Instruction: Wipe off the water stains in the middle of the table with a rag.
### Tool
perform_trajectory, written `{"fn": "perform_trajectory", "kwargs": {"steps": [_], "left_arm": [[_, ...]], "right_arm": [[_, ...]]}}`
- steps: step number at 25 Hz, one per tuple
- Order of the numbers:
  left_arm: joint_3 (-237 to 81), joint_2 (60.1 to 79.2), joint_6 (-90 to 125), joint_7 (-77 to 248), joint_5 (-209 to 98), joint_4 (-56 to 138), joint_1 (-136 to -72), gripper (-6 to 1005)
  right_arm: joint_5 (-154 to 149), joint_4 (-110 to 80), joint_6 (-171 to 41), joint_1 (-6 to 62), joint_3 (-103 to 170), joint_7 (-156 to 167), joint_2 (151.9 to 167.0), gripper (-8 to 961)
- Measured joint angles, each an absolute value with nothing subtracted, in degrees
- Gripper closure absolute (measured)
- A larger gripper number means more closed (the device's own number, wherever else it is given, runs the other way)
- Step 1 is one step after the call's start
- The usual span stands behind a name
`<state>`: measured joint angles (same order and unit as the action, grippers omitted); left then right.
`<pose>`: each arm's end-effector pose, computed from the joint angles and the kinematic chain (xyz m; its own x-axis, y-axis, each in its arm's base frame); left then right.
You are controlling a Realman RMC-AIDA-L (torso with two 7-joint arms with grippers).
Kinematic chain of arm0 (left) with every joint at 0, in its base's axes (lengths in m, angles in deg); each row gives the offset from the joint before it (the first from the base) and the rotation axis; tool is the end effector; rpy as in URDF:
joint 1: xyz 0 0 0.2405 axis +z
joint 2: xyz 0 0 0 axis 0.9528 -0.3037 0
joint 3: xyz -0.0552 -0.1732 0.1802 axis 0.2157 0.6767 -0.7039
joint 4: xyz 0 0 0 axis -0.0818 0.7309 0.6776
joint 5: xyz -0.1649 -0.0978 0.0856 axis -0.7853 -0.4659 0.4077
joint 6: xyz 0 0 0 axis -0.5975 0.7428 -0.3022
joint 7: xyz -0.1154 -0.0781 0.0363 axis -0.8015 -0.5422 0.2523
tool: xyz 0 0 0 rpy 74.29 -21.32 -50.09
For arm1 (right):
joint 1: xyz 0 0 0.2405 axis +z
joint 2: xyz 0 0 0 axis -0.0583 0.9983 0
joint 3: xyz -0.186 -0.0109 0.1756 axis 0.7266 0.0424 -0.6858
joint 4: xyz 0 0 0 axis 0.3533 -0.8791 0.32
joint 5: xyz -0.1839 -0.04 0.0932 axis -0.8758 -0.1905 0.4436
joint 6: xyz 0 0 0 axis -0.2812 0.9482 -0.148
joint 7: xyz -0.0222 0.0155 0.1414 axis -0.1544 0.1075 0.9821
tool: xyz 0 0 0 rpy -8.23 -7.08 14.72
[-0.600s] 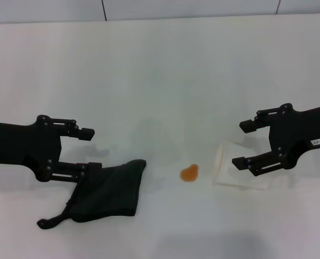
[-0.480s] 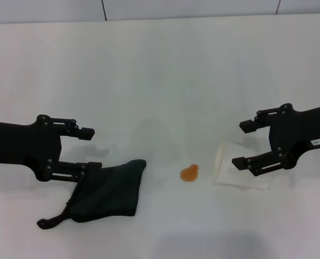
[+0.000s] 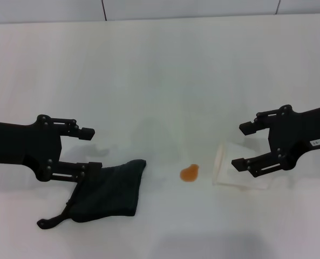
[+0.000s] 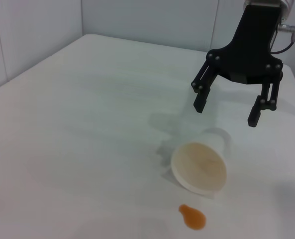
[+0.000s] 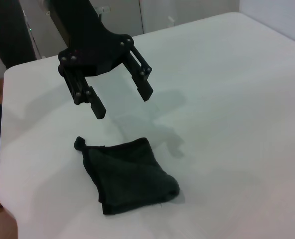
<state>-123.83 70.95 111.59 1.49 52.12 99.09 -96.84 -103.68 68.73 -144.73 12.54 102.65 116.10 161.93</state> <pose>-0.2532 0.3039 0.0426 0.9520 0.2030 0.2291 0.2281 -0.9696 -0.0885 0.1886 0.2990 0.0307 0.9600 -0.2588 -0.1073 -0.2755 -0.9414 -0.1944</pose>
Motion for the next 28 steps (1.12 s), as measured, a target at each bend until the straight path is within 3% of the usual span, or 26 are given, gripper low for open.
{"fn": "perform_trajectory", "kwargs": {"steps": [28], "left_arm": [[-123.7, 71.09, 111.39, 2.54, 52.12, 99.02, -96.42, 280]], "right_arm": [[-123.28, 70.84, -150.06, 24.54, 111.01, 131.75, 161.96, 166]]}}
